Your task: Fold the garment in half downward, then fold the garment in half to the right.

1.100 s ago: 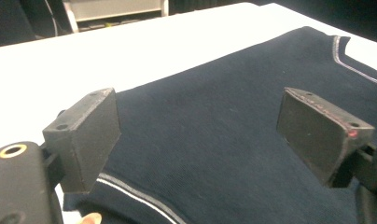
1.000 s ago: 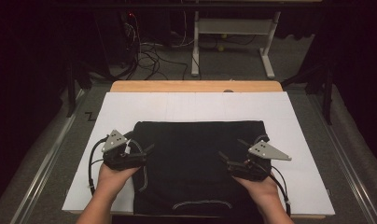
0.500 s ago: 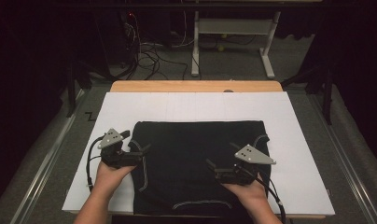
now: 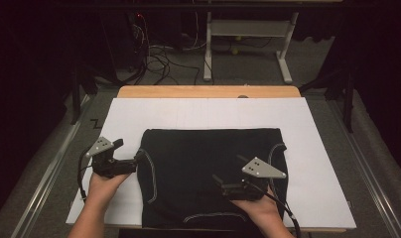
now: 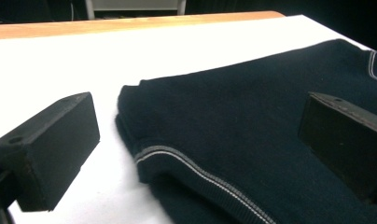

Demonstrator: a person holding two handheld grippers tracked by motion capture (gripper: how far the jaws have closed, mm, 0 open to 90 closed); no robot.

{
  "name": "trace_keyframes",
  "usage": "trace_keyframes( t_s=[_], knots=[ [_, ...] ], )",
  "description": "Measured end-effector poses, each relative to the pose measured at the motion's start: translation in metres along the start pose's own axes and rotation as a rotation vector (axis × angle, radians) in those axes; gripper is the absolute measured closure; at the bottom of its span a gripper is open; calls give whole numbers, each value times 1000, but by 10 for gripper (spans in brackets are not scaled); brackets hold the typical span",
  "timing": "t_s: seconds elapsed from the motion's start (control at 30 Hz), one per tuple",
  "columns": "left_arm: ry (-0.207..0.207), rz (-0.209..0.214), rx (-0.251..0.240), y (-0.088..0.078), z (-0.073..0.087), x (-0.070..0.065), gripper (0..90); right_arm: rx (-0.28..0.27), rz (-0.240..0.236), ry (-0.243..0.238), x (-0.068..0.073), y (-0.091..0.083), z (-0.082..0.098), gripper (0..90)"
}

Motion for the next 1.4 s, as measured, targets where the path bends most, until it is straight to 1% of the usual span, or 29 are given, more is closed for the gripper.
trace_keyframes(
  t_s=[0.07,0.13,0.23,0.3,0.4,0.47,0.53,0.57,0.63,0.67,0.8,0.9,1.0,1.1,1.17,1.23,1.27,1.33,1.4],
  knots=[
    [-6,-4,-5,-2,-1,2,0,3,-9,-2,3,0,1,1],
    [-1,-11,-5,-3,-1,4,0,5,-12,-1,4,0,1,1],
    [-1,-8,-2,-4,-1,4,0,6,-17,-6,7,1,1,1],
    [5,-9,2,-2,-1,4,0,9,-20,-10,8,1,2,1],
    [2,-9,13,1,-2,3,0,11,-23,-11,8,2,2,1],
    [-1,-3,37,7,-1,3,0,12,-25,-8,9,2,2,1],
    [7,-2,70,13,-2,2,0,7,-29,-4,10,2,1,1],
    [9,-3,79,16,-3,3,0,8,-32,-5,11,2,1,1],
    [-1,-4,90,20,-6,6,0,8,-36,-7,12,3,1,1],
    [-3,-6,91,22,-8,7,0,5,-37,-6,12,2,0,1],
    [-35,-18,89,28,-14,16,0,7,-39,-13,13,1,0,1],
    [-36,-29,110,32,-17,20,0,6,-40,-19,14,1,1,1],
    [-52,-38,122,37,-18,26,0,18,-46,-23,16,2,3,1],
    [-59,-63,154,46,-13,36,2,19,-48,-20,18,3,4,1],
    [-75,-82,191,55,-9,43,19,23,-53,-26,19,4,5,1],
    [-83,-86,217,64,-5,48,22,27,-54,-27,20,5,5,1],
    [-83,-84,221,68,-4,49,38,28,-55,-30,20,5,5,1],
    [-80,-84,246,78,0,51,70,28,-57,-25,21,6,5,1],
    [-83,-81,267,87,2,53,70,29,-59,-27,22,7,5,1]
  ],
)
Point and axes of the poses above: each handheld gripper's, and its own axes: y roughly forward along the jaws, z roughly out of its underside, x roughly to its left, the point moved 4 cm from there along y, roughly forward along the jaws, and after that the axes turned 13 degrees about -x, right-handed, at the moved point
